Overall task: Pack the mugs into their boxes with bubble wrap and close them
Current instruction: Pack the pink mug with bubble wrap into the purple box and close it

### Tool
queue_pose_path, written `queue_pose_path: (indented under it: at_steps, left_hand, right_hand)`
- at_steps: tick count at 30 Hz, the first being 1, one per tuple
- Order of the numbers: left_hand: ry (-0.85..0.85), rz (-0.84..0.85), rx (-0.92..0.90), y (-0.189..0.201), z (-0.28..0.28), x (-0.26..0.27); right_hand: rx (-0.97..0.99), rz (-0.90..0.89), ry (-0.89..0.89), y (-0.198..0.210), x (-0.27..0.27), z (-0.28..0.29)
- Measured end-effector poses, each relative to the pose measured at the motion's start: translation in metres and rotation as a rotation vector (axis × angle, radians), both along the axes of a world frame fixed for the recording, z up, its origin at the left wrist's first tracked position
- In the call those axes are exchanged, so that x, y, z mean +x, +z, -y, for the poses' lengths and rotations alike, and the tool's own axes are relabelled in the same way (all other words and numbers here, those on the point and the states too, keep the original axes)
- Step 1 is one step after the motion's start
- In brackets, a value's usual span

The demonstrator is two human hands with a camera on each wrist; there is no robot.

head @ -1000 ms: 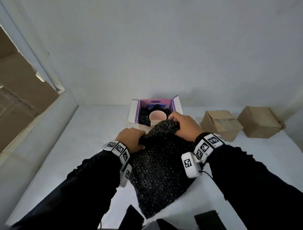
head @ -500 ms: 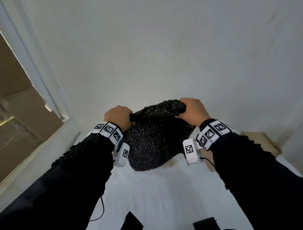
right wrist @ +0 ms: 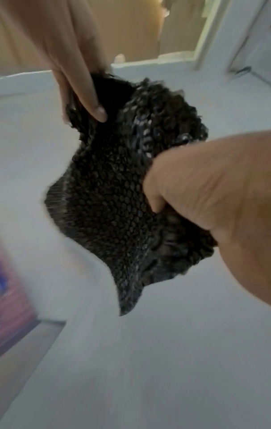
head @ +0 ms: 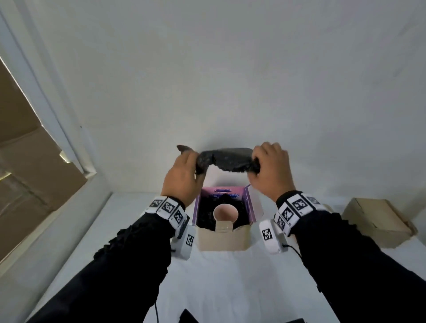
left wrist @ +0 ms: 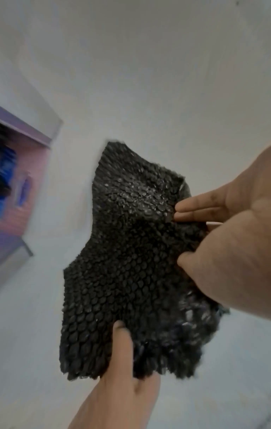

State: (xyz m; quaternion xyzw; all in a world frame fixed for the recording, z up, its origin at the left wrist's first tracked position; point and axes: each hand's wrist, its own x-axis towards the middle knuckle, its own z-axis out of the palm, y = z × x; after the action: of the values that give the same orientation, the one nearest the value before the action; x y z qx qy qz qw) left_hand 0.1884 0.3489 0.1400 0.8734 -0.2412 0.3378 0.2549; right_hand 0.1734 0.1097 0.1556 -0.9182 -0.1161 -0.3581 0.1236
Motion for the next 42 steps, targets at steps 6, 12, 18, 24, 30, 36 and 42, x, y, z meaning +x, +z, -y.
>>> queue_pose_path:
  at_steps: [6,12,18,24,30,36,42]
  left_hand:
    - [0.035,-0.493,0.332,-0.07,0.014,0.006]
    - [0.092,-0.541,0.813,-0.098,0.02,0.004]
    - [0.03,-0.366,0.917,-0.104,0.007,0.011]
    - [0.016,-0.383,0.966,-0.109,0.001,0.008]
    - [-0.005,-0.399,0.927,-0.116,0.005,0.002]
    - [-0.155,-0.359,0.906,-0.126,0.012,-0.003]
    - [-0.058,-0.535,0.975,-0.121,0.013,0.001]
  right_hand:
    - [-0.176,-0.536,0.073,-0.074,-0.001,-0.008]
    - [-0.175,-0.619,0.107,-0.105,0.005,-0.017]
    - [-0.313,-0.771,0.131,-0.12,0.008,-0.029]
    - [-0.189,-0.976,0.222,-0.109,0.007,-0.036]
    - [-0.466,-0.918,0.12,-0.114,0.0,-0.041]
    - [-0.46,-1.056,0.102,-0.12,-0.007,-0.045]
    - [-0.509,-0.935,0.042,-0.122,0.0,-0.038]
